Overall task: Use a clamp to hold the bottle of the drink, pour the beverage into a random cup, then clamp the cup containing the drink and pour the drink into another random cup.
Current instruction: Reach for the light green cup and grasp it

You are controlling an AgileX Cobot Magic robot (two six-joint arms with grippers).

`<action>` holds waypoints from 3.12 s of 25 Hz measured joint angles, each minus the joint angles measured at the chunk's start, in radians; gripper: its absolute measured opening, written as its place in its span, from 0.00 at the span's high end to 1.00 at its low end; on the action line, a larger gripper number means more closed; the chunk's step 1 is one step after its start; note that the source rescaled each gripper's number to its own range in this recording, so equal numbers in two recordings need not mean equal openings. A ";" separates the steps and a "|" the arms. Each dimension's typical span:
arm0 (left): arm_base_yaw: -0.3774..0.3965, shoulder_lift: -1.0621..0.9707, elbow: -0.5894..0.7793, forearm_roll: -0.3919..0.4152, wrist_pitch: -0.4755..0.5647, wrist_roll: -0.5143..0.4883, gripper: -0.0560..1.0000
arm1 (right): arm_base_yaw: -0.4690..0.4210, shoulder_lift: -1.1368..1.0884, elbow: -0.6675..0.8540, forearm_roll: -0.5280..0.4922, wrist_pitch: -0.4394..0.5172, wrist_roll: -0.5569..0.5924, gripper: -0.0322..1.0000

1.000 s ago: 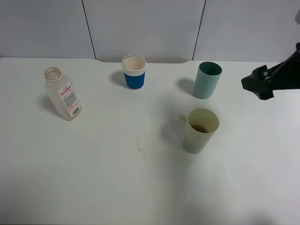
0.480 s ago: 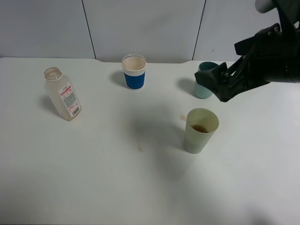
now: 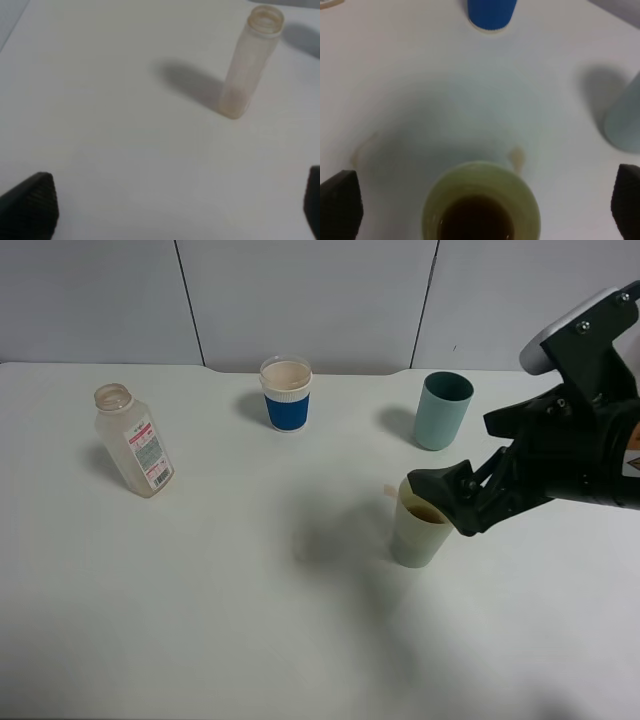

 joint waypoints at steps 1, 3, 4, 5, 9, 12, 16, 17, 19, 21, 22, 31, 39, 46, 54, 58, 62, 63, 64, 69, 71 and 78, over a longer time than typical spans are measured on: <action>0.000 0.000 0.000 0.000 0.000 0.000 0.00 | -0.016 0.000 0.000 0.022 -0.004 -0.005 0.00; 0.000 0.000 0.000 0.000 0.000 0.000 0.00 | -0.053 0.000 0.000 0.059 -0.005 -0.029 0.00; 0.000 0.000 0.000 0.000 0.000 0.000 0.00 | -0.069 0.000 0.000 0.085 -0.005 -0.052 0.00; 0.000 0.000 0.000 0.000 0.000 0.000 0.00 | -0.079 0.000 0.000 0.099 -0.004 -0.073 0.00; 0.000 0.000 0.000 0.000 0.000 0.000 0.00 | -0.084 0.000 0.000 0.172 -0.004 -0.171 0.00; 0.000 0.000 0.000 0.000 0.000 0.000 0.00 | -0.084 0.000 0.000 0.237 -0.004 -0.268 0.00; 0.000 0.000 0.000 0.000 0.000 0.000 0.00 | -0.084 0.000 0.002 0.344 0.008 -0.369 0.00; 0.000 0.000 0.000 0.000 0.000 0.000 0.00 | -0.084 0.000 0.005 0.386 0.007 -0.405 0.00; 0.000 0.000 0.000 0.000 0.000 0.000 0.00 | -0.084 0.000 0.019 0.491 -0.002 -0.502 0.00; 0.000 0.000 0.000 0.000 0.000 0.000 0.00 | -0.084 0.000 0.044 0.622 -0.029 -0.627 0.00; 0.000 0.000 0.000 0.000 0.000 0.000 0.00 | -0.084 0.000 0.056 0.678 -0.043 -0.678 0.00; 0.000 0.000 0.000 0.000 0.000 0.000 0.00 | -0.080 0.000 0.115 0.857 -0.124 -0.814 0.00; 0.000 0.000 0.000 0.000 0.000 0.000 0.00 | -0.006 0.000 0.186 0.740 -0.246 -0.648 0.00; 0.000 0.000 0.000 0.000 0.000 0.000 0.00 | 0.025 0.000 0.243 0.397 -0.319 -0.244 0.00; 0.000 0.000 0.000 0.000 0.000 0.000 0.00 | 0.025 0.000 0.337 0.309 -0.414 -0.078 0.00; 0.000 0.000 0.000 0.000 0.000 0.000 0.00 | 0.025 0.010 0.363 0.367 -0.414 -0.121 0.00; 0.000 0.000 0.000 0.000 0.000 0.000 0.00 | 0.025 0.078 0.365 0.426 -0.417 -0.166 0.00; 0.000 0.000 0.000 0.000 0.000 0.000 0.00 | 0.025 0.150 0.365 0.443 -0.441 -0.178 0.00; 0.000 0.000 0.000 0.000 0.000 0.000 0.00 | 0.025 0.210 0.365 0.443 -0.471 -0.180 0.00; 0.000 0.000 0.000 0.000 0.000 0.000 0.00 | 0.025 0.468 0.367 0.346 -0.703 -0.133 0.00; 0.000 0.000 0.000 0.000 0.000 0.000 0.00 | 0.025 0.565 0.368 0.288 -0.819 -0.090 0.00; 0.000 0.000 0.000 0.000 0.000 0.000 0.00 | 0.025 0.760 0.368 0.218 -1.118 -0.045 0.00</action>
